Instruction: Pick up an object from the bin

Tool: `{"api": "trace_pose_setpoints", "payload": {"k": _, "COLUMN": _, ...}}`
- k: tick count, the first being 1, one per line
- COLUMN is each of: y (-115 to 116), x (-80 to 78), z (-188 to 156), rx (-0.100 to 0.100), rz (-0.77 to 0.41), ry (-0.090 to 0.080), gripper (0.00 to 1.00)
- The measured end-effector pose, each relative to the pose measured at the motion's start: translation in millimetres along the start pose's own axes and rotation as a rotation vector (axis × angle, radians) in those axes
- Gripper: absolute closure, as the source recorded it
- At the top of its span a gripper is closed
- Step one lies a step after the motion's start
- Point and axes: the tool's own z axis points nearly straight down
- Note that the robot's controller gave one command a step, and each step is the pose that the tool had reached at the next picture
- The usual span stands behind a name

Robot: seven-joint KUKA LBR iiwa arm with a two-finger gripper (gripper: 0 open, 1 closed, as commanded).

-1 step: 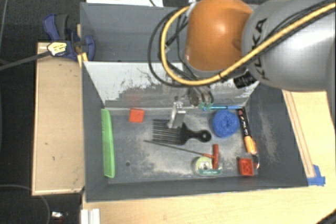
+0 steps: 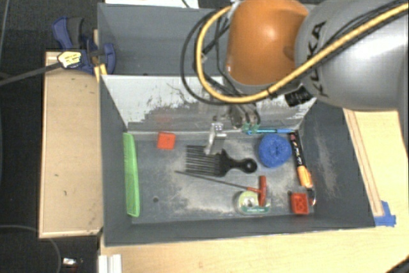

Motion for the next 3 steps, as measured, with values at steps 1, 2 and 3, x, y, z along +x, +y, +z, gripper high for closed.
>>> {"api": "trace_pose_setpoints", "payload": {"k": 1, "y": -44.3, "x": 7.7, "z": 91.4, "rx": 0.0, "rz": -0.053, "ry": -0.005, "gripper": 0.0}}
{"api": "trace_pose_setpoints", "payload": {"k": 2, "y": -70.9, "x": 20.8, "z": 97.1, "rx": -0.002, "rz": -0.105, "ry": -0.006, "gripper": 0.0}}
{"api": "trace_pose_setpoints", "payload": {"k": 3, "y": -74.6, "x": 22.5, "z": 85.5, "rx": -0.002, "rz": -0.074, "ry": -0.01, "gripper": 0.0}}
